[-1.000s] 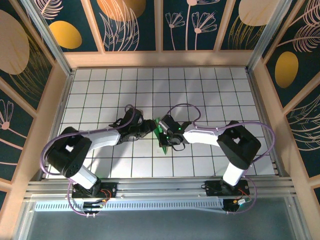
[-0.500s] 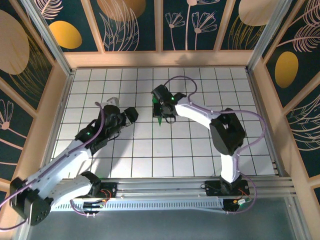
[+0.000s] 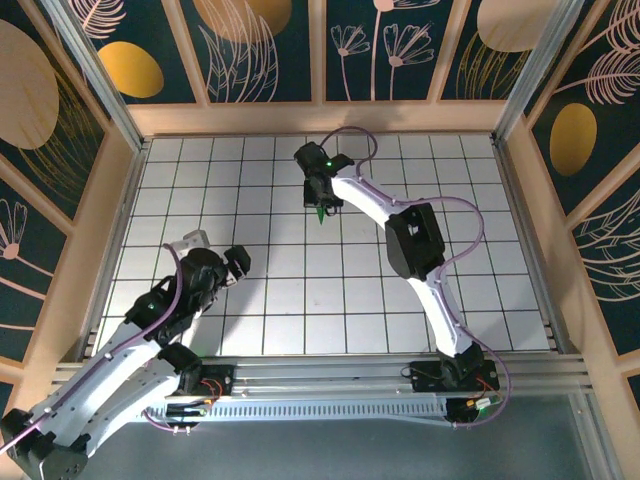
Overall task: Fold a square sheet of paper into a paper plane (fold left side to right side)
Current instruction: Place the paper plane at the top-center of the table.
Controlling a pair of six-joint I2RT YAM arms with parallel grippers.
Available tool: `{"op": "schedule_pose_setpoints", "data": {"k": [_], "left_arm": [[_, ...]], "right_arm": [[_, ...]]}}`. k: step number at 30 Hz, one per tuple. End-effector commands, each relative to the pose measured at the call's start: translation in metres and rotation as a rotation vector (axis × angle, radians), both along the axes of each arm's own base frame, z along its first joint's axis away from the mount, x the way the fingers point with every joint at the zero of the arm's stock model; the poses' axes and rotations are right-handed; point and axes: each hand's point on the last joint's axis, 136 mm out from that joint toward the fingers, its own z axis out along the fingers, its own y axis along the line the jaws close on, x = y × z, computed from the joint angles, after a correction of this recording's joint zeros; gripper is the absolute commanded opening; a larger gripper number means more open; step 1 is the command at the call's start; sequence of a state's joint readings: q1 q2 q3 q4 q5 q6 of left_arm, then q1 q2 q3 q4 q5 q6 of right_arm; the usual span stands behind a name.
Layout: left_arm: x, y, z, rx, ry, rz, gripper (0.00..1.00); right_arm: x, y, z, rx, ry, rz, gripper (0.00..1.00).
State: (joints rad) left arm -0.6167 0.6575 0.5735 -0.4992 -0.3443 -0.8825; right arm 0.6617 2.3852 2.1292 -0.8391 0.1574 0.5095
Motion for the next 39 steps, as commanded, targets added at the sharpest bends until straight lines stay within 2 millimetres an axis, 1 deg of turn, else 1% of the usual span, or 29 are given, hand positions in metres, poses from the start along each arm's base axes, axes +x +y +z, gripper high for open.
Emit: {"op": "schedule_pose_setpoints", "data": {"k": [1,5,11,21,26,29,32,36,39], "left_arm": [[-0.001,0.008,0.001,0.033,-0.017,0.011,0.91],[0.000,0.007,0.003,0.037,-0.024,0.006,0.91],[0.001,0.005,0.000,0.046,-0.011,0.001,0.91],[0.005,-0.001,-0.005,0.046,0.006,-0.015,0.91],[0.007,-0.002,-0.003,0.051,0.003,-0.017,0.91],[0.007,0.000,0.000,0.056,-0.001,-0.011,0.92],[0.007,0.001,0.001,0.063,-0.001,-0.005,0.92],[0.006,0.004,0.002,0.070,-0.003,0.005,0.92],[0.006,0.007,0.004,0.080,-0.003,0.014,0.92]], "right_arm": [[0.001,-0.013,-0.013,-0.065,0.046,-0.003,0.00],[0.005,-0.016,-0.022,-0.074,0.062,-0.012,0.00],[0.004,-0.019,-0.040,-0.083,0.093,-0.013,0.00],[0.002,-0.022,-0.053,-0.083,0.115,-0.013,0.00],[-0.001,-0.025,-0.058,-0.094,0.127,-0.014,0.08],[-0.002,-0.028,-0.057,-0.101,0.128,-0.022,0.16],[-0.002,-0.032,-0.054,-0.118,0.123,-0.038,0.19],[-0.003,-0.036,-0.050,-0.133,0.108,-0.048,0.25],[-0.003,-0.036,-0.045,-0.131,0.101,-0.050,0.27]]}}
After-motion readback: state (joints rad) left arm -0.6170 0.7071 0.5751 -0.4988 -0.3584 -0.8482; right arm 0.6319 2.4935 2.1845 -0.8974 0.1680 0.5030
